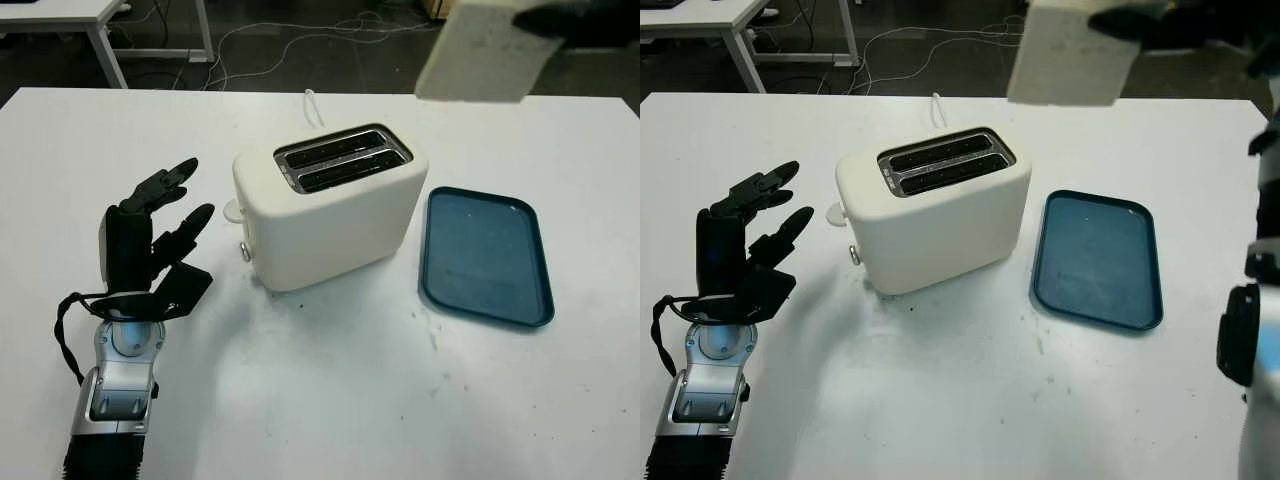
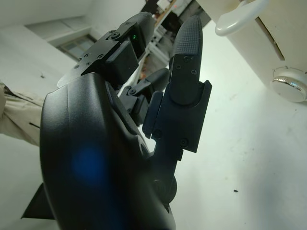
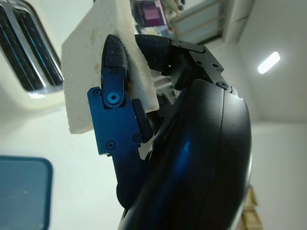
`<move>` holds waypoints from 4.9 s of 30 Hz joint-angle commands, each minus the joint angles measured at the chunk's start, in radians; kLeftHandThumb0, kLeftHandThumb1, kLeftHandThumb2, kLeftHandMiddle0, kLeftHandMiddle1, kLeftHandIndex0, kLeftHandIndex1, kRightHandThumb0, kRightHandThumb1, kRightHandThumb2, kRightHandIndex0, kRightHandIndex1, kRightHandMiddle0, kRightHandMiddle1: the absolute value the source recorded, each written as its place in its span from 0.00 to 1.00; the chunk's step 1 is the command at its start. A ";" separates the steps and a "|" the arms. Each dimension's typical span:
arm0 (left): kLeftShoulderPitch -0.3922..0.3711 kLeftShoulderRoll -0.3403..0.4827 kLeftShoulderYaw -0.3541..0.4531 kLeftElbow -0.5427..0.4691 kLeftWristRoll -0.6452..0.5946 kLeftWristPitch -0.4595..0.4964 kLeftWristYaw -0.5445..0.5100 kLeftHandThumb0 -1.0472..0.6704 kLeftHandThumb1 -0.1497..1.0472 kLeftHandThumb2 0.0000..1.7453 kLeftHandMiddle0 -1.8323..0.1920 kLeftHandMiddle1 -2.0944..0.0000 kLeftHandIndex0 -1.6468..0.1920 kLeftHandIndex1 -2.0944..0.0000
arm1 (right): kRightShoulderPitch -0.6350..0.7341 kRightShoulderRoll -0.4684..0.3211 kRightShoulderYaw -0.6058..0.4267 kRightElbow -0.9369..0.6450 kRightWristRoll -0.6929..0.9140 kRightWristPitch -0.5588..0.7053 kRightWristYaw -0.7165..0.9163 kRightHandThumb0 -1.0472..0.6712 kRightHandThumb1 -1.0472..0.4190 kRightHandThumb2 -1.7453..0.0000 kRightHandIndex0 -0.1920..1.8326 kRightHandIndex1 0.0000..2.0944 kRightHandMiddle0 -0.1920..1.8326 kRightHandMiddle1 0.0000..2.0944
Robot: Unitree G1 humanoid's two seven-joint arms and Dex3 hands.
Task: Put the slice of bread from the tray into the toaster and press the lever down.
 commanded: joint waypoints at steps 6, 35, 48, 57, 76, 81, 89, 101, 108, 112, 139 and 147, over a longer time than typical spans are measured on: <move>0.009 -0.002 -0.002 -0.006 -0.001 0.006 0.004 0.31 0.89 0.13 0.62 0.68 0.47 1.00 | -0.066 0.068 0.058 -0.071 -0.001 0.186 0.030 0.38 0.09 0.82 0.53 0.83 0.43 0.83; 0.006 -0.003 -0.004 -0.001 -0.002 -0.002 0.010 0.29 0.89 0.12 0.61 0.68 0.47 1.00 | -0.125 0.288 0.196 0.349 -0.237 -0.220 -0.075 0.29 0.09 0.82 0.68 0.83 0.58 0.83; 0.007 -0.008 -0.008 0.000 0.004 0.000 0.015 0.29 0.89 0.12 0.61 0.69 0.47 1.00 | -0.127 0.310 0.185 0.380 -0.224 -0.299 -0.042 0.31 0.09 0.81 0.67 0.83 0.56 0.83; 0.009 -0.012 -0.011 -0.007 -0.004 0.006 0.010 0.29 0.89 0.12 0.62 0.68 0.47 1.00 | -0.117 0.346 0.192 0.336 -0.230 -0.285 -0.025 0.33 0.09 0.80 0.66 0.83 0.55 0.83; 0.017 -0.021 -0.015 -0.019 0.024 0.021 0.027 0.27 0.89 0.13 0.61 0.68 0.46 1.00 | -0.060 0.406 0.238 0.250 -0.255 -0.381 -0.064 0.34 0.09 0.86 0.65 0.83 0.53 0.83; 0.018 -0.017 -0.014 -0.017 0.021 0.016 0.024 0.28 0.89 0.12 0.61 0.68 0.46 1.00 | -0.048 0.392 0.245 0.263 -0.267 -0.376 -0.054 0.32 0.09 0.86 0.66 0.83 0.55 0.83; 0.017 -0.023 -0.014 -0.019 0.015 0.020 0.023 0.28 0.89 0.12 0.61 0.69 0.46 1.00 | -0.031 0.314 0.301 0.306 -0.416 -0.705 -0.233 0.32 0.09 0.87 0.66 0.83 0.53 0.79; 0.015 -0.014 -0.010 -0.008 0.015 0.009 0.023 0.29 0.89 0.12 0.60 0.69 0.46 1.00 | -0.054 0.179 0.338 0.338 -0.641 -0.949 -0.564 0.33 0.09 0.90 0.65 0.83 0.53 0.83; 0.012 -0.015 -0.010 -0.001 0.006 0.000 0.020 0.29 0.89 0.12 0.60 0.70 0.46 1.00 | -0.053 0.156 0.354 0.337 -0.656 -0.933 -0.588 0.33 0.09 0.88 0.63 0.83 0.50 0.83; 0.016 -0.013 -0.011 -0.008 0.008 0.005 0.017 0.29 0.89 0.12 0.61 0.70 0.47 1.00 | -0.051 0.158 0.361 0.349 -0.661 -0.922 -0.603 0.33 0.09 0.89 0.64 0.83 0.50 0.83; 0.015 -0.014 -0.014 -0.006 0.007 0.007 0.016 0.30 0.89 0.12 0.60 0.70 0.46 1.00 | -0.012 0.069 0.412 0.065 -0.750 -0.633 -0.457 0.10 0.21 1.00 0.10 0.01 0.20 0.00; 0.021 -0.006 -0.011 -0.021 0.015 0.010 0.015 0.29 0.89 0.12 0.60 0.70 0.46 1.00 | 0.084 0.100 0.283 0.118 -0.667 -0.738 -0.765 0.33 0.16 1.00 0.32 0.34 0.44 0.09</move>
